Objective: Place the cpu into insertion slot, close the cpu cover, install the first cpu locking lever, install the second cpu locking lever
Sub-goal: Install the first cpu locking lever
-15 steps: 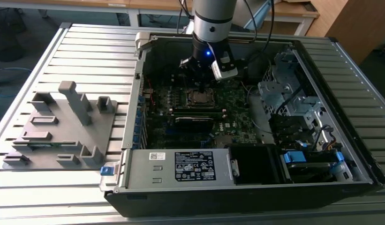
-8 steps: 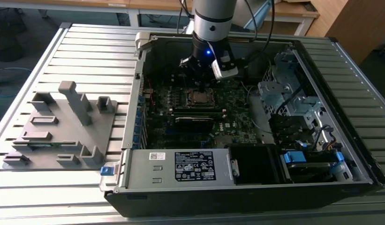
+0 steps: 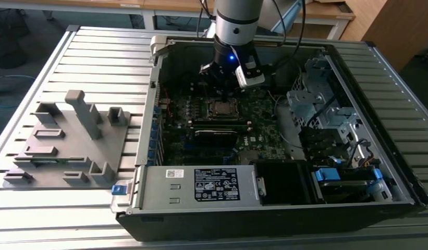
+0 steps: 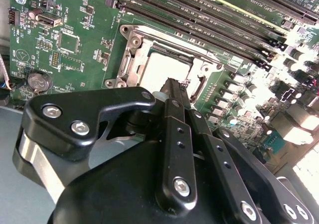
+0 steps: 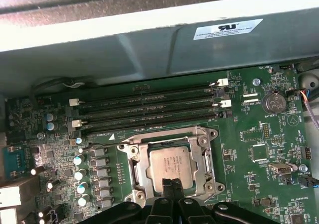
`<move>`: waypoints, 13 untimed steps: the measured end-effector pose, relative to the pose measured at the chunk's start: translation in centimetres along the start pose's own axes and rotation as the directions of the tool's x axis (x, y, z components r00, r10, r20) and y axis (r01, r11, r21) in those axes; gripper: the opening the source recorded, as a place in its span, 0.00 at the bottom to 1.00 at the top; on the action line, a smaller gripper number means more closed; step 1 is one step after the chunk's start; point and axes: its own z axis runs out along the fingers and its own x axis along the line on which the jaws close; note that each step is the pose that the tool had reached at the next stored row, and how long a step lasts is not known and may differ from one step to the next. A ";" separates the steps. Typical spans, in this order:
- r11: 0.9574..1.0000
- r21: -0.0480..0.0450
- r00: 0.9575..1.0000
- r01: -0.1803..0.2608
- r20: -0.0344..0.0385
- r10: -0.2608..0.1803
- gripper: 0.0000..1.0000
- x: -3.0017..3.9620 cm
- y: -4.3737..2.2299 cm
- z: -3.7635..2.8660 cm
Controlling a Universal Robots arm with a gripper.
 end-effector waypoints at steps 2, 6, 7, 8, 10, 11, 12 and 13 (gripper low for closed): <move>1.000 0.000 1.000 0.000 0.000 0.000 0.10 0.05 -0.01 -0.01; 1.000 -0.001 1.000 0.000 0.000 0.000 0.10 0.38 -0.06 0.00; 1.000 -0.001 1.000 0.000 0.000 0.000 0.10 0.47 -0.07 0.00; 1.000 -0.002 1.000 0.000 0.000 0.000 0.10 0.56 -0.09 0.00; 1.000 -0.004 1.000 0.000 0.000 0.000 0.10 0.74 -0.11 0.00; 1.000 -0.004 1.000 0.000 -0.001 0.000 0.10 0.83 -0.13 0.00; 1.000 -0.005 1.000 0.000 -0.001 0.000 0.10 0.92 -0.14 0.00; 1.000 -0.006 1.000 0.000 -0.001 0.000 0.10 1.02 -0.16 0.00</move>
